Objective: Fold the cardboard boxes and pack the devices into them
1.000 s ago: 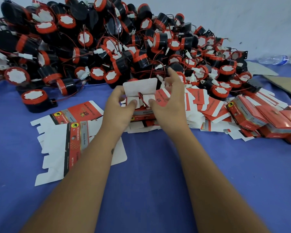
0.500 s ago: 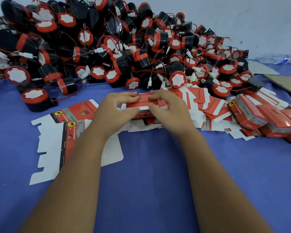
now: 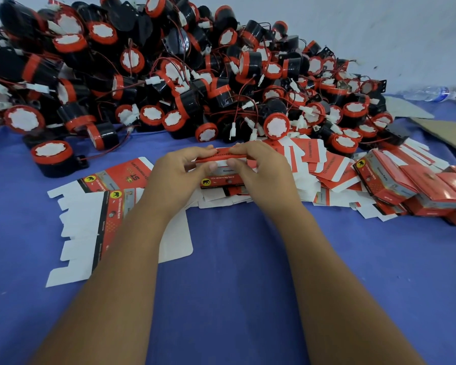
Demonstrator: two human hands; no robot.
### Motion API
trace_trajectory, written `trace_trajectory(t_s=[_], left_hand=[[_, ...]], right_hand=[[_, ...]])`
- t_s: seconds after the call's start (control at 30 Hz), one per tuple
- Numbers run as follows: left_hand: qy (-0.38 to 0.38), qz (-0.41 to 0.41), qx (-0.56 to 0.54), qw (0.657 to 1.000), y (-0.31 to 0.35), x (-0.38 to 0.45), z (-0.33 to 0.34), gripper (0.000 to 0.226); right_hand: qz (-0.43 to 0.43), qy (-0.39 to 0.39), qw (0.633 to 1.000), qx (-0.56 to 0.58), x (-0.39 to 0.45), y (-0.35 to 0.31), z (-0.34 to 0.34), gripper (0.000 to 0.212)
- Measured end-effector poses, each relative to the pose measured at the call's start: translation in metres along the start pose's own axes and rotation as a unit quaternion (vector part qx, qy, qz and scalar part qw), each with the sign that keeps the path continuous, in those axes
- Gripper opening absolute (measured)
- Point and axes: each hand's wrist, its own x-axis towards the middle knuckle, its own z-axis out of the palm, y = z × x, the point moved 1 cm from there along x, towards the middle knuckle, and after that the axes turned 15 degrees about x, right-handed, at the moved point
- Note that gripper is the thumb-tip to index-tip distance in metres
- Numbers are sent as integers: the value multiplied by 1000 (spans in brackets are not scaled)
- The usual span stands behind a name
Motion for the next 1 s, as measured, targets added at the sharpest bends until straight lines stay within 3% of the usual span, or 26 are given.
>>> trace_trajectory(t_s=[0.17,0.5,0.6,0.73,1.0], left_hand=[[15,11,-17,1000,1,0,0,21],[23,7,-57,998,1,-1,5,17],[43,40,22,998,-1,-3,2,18],[110,114,187,969,1,-1,1,32],[133,128,233,955,2,-1,3,30]], right_hand=[[-7,28,1000,14,0,0,-1,11],[66,16,984,164,1,7,-6,17],[69,20,983,172,2,10,-7,16],[56,31,986,152,1,12,-4,17],[43,18,995,92,-5,14,-4,32]])
